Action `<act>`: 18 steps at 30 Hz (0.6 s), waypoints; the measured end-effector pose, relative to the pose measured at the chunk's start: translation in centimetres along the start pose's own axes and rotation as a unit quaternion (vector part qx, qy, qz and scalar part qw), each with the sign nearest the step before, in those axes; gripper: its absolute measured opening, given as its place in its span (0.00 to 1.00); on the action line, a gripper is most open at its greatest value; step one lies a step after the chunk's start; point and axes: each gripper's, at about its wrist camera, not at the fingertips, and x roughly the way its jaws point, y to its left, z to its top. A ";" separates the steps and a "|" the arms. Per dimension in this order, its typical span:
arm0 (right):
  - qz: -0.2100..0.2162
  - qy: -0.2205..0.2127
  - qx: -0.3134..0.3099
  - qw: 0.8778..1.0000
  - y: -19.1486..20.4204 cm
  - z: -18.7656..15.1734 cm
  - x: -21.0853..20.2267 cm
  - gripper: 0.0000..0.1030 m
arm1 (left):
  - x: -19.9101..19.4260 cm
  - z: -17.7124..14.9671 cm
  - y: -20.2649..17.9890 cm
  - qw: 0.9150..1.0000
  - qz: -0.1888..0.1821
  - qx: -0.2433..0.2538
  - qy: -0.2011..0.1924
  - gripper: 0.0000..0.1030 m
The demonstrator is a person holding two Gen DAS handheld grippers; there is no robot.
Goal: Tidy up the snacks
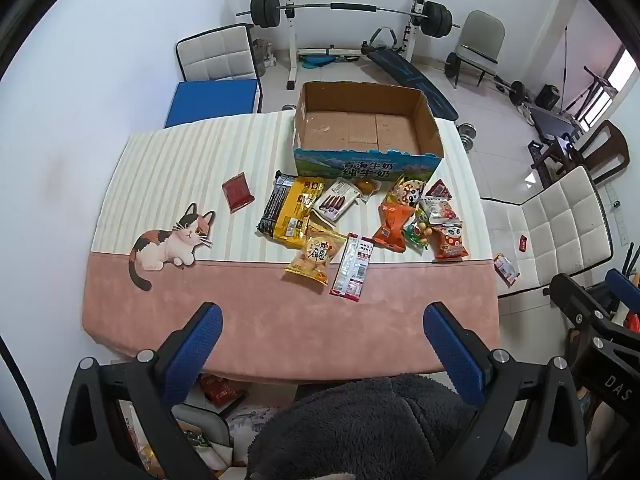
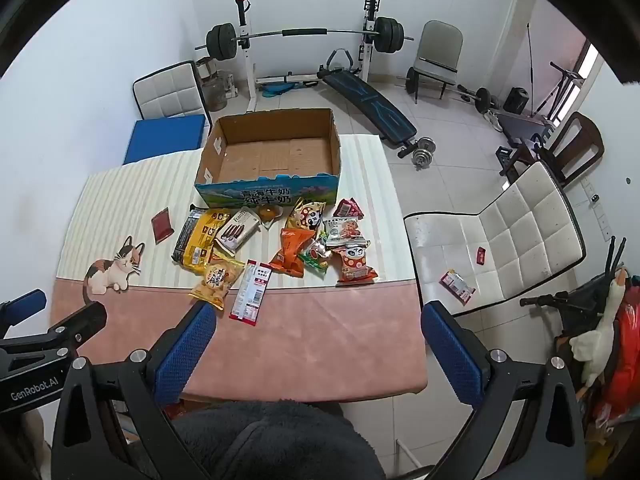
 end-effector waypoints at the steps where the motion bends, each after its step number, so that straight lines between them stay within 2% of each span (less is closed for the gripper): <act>1: 0.001 0.000 0.001 1.000 0.0 0.0 0.0 1.00 | 0.0 0.0 0.0 1.000 0.000 0.000 0.001 1.00; 9: 0.005 -0.008 0.004 1.000 -0.1 0.2 -0.5 1.00 | -0.9 0.3 -0.8 1.000 0.010 0.007 -0.005 1.00; 18: 0.004 -0.021 0.005 1.000 -0.6 0.0 -1.5 1.00 | -1.1 0.4 -1.0 1.000 0.002 0.008 -0.015 1.00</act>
